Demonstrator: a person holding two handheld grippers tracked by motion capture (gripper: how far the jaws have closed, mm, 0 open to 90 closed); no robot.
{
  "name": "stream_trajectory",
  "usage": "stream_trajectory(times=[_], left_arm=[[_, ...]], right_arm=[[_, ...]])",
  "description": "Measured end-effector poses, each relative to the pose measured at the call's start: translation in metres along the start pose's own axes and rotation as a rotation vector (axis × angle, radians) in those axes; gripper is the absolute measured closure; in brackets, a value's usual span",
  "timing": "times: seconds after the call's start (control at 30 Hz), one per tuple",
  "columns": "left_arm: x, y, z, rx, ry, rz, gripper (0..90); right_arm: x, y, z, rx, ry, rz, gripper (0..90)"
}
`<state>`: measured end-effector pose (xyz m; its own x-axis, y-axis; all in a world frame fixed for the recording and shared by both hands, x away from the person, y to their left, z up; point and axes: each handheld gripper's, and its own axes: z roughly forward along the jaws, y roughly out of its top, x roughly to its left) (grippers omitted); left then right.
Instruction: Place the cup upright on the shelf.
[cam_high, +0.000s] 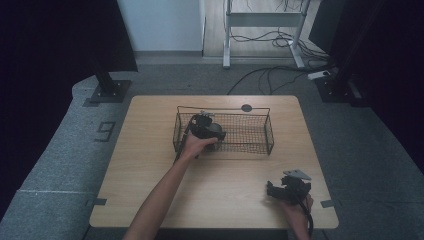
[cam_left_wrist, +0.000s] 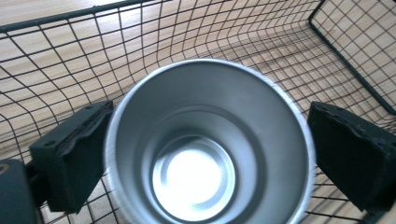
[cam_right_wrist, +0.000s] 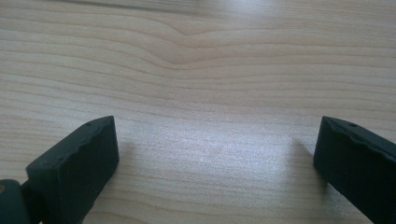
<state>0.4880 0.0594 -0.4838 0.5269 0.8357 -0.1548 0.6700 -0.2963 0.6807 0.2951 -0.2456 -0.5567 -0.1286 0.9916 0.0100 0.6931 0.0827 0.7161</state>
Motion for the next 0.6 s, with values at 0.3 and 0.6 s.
stream_trajectory(times=[0.3, 0.6], left_arm=[[-0.002, 0.003, -0.021, -0.048, -0.004, -0.002, 1.8], [0.001, -0.003, -0.053, -0.105, -0.016, -0.001, 1.7]], right_arm=[[0.000, 0.000, 0.000, 0.000, 0.000, 0.000, 0.1], [0.000, 0.000, 0.000, 0.000, 0.000, 0.001, 0.1]])
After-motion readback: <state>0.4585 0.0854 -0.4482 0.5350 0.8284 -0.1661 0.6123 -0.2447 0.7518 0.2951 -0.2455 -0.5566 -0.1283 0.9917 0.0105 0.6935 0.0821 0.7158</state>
